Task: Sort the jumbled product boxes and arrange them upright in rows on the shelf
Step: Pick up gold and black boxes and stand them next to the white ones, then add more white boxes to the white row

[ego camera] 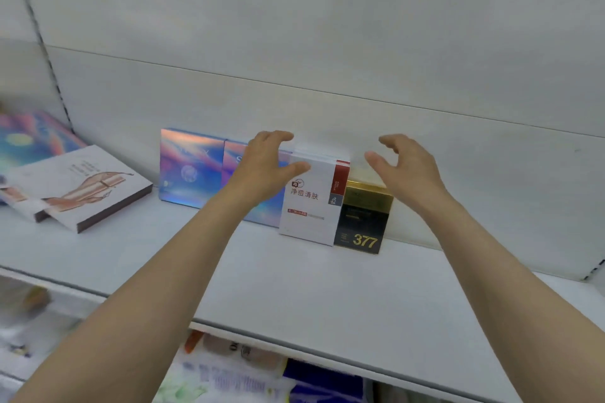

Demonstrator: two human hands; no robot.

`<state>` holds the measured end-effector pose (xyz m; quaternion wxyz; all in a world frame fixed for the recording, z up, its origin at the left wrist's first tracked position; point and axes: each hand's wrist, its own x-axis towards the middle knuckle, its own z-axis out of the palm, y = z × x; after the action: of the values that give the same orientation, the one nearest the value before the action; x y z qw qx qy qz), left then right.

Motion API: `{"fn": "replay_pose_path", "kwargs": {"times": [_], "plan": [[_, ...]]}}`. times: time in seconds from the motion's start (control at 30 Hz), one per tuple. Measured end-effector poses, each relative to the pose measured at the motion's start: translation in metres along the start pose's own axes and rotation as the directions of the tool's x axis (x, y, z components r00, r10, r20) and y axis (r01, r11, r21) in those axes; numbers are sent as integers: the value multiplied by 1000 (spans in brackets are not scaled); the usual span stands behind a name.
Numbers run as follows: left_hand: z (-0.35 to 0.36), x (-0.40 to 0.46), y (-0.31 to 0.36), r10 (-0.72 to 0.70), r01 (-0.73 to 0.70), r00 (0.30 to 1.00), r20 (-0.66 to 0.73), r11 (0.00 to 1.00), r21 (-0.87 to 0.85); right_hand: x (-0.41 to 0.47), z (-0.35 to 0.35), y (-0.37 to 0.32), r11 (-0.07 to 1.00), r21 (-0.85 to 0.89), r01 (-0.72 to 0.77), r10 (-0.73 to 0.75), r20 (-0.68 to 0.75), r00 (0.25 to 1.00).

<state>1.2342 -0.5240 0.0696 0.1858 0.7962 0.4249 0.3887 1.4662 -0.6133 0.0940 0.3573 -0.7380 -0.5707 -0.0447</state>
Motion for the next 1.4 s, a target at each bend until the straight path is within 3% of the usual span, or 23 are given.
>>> {"fn": "replay_pose_path", "kwargs": {"times": [0.17, 0.33, 0.73, 0.9, 1.13, 1.4], "plan": [[-78, -29, -16, -90, 78, 994, -66, 983, -168, -3, 3, -81, 981, 96, 166, -174, 81, 981], [-153, -92, -62, -152, 123, 979, -135, 972, -202, -46, 50, -163, 942, 234, 242, -287, 180, 941], [-348, -304, -254, -381, 356, 899, -216, 923, -146, -227, 240, -412, 847, 505, 167, -396, 390, 831], [-423, -359, -320, -472, 439, 844, -255, 881, -177, -264, 294, -509, 840, 524, 144, -419, 455, 786], [-519, -376, -420, -534, 487, 754, -383, 845, -220, -264, 392, -625, 795, 565, 220, -528, 467, 709], [-644, -309, -559, -487, 482, 770, -412, 867, -123, -203, 520, -787, 751, 623, 219, -557, 420, 716]]}}
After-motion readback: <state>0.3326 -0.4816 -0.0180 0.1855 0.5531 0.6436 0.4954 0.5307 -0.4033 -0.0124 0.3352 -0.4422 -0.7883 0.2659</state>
